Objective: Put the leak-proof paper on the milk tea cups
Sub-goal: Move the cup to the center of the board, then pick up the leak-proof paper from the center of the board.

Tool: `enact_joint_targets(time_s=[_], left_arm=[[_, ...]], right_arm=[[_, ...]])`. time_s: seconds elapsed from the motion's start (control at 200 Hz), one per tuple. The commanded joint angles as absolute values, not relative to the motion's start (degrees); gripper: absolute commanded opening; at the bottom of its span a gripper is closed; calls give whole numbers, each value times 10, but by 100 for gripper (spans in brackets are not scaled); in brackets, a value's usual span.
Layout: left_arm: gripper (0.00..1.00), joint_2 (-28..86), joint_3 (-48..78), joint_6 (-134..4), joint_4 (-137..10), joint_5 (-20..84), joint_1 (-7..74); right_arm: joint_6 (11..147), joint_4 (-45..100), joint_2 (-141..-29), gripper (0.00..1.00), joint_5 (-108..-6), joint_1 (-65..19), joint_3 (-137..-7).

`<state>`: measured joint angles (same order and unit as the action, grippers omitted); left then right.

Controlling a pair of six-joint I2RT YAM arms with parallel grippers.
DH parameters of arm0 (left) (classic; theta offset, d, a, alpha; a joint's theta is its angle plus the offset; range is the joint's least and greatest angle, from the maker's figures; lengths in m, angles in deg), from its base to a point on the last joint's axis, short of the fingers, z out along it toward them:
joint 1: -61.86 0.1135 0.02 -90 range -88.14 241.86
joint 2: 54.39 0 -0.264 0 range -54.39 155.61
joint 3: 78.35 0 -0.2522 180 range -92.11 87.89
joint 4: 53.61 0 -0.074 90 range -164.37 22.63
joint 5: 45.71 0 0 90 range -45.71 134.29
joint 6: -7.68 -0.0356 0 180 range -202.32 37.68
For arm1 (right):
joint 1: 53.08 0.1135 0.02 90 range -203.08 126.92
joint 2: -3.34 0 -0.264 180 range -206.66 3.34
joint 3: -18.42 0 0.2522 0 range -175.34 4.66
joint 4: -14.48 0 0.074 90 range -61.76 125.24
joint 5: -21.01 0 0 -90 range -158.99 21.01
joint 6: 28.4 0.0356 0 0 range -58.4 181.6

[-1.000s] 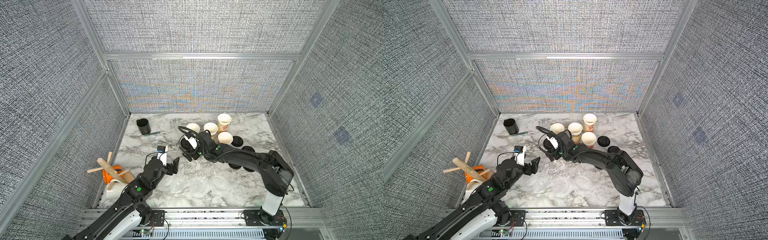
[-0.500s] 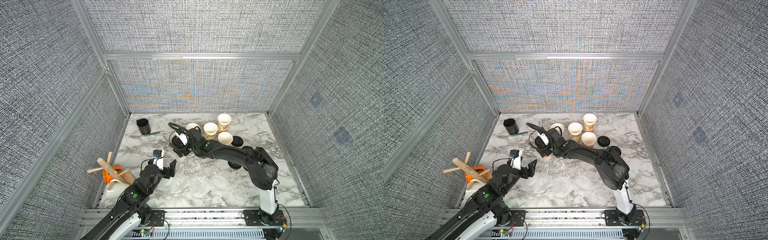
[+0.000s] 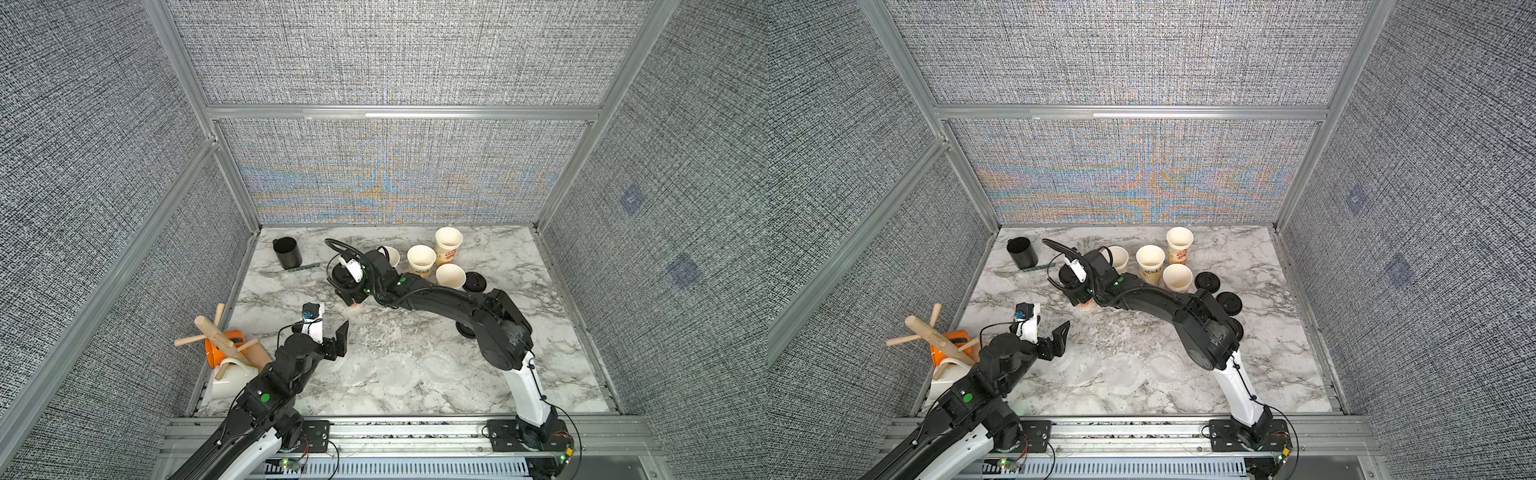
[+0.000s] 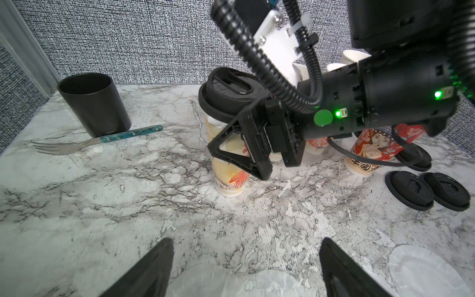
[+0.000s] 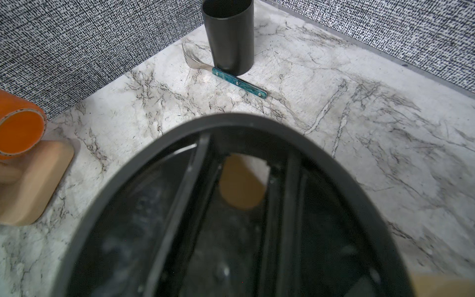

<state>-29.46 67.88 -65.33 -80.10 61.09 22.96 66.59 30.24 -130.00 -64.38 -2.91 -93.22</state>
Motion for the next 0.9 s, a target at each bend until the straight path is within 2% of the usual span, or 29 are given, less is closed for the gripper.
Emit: enact_joint_targets(time_s=[0.0, 0.185, 0.5, 0.681, 0.796, 0.896], left_arm=[[90, -292, 682, -654, -800, 623, 229], [90, -266, 663, -630, -823, 647, 229], [87, -181, 533, -495, -1048, 659, 231], [84, -59, 449, -396, -1209, 582, 269], [72, 33, 445, -352, -1222, 518, 300], [68, 70, 468, -344, -1172, 482, 335]], right_arm=[[670, 301, -1297, 98, -650, -29, -934], [671, 281, -1237, 98, -669, -29, -867], [658, 258, -1103, 98, -642, -21, -719], [683, 300, -972, 97, -654, -7, -592], [723, 349, -869, 91, -667, -5, -508], [755, 386, -775, 87, -682, -4, -444]])
